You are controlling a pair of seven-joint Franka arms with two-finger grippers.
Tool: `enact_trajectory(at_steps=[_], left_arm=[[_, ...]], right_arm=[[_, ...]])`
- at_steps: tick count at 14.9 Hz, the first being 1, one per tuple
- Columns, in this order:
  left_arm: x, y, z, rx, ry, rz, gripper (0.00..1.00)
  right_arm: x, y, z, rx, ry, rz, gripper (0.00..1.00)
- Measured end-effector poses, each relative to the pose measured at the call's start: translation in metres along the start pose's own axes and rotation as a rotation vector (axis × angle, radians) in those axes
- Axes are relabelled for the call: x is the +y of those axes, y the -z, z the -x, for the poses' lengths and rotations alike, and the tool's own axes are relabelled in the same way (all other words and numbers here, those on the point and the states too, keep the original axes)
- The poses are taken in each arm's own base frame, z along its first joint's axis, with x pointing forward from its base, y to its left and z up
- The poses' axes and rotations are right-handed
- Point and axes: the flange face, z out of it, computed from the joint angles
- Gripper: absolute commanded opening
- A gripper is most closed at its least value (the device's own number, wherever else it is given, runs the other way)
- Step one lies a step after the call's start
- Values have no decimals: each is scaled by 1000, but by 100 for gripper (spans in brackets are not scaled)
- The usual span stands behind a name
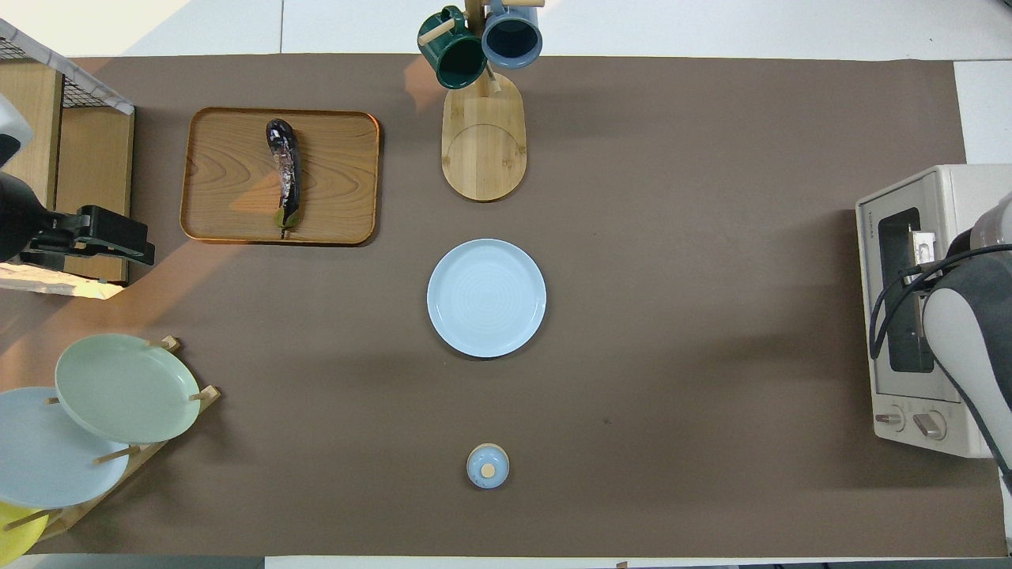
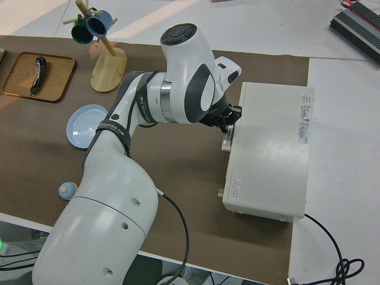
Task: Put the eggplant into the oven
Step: 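Reach the right gripper to the toaster oven door handle, then pull the oven door open with the right gripper while the left gripper reaches the eggplant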
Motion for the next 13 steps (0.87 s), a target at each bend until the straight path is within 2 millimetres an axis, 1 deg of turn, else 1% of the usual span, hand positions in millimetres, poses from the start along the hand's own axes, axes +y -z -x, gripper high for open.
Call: enact_trajectory(at_steps=[3, 5, 7, 8, 10, 11, 13], left_arm=[[0, 2, -4, 32, 0, 2, 100], [1, 1, -8, 48, -1, 4, 100], [2, -2, -12, 60, -2, 5, 100], [3, -7, -17, 65, -3, 6, 100], [4, -25, -33, 69, -4, 9, 100], [5, -39, -44, 68, -3, 13, 100], [6, -78, -73, 70, 0, 22, 100]], right_arm=[[-2, 1, 0, 3, 9, 7, 0], [-7, -2, 0, 10, 19, 8, 0], [-20, -4, 1, 31, 42, 11, 0], [-30, -5, 1, 42, 59, 9, 0], [-51, -11, -1, 61, 88, -6, 0], [-61, -15, -3, 73, 99, -18, 0], [-79, -28, -5, 92, 115, -46, 0]])
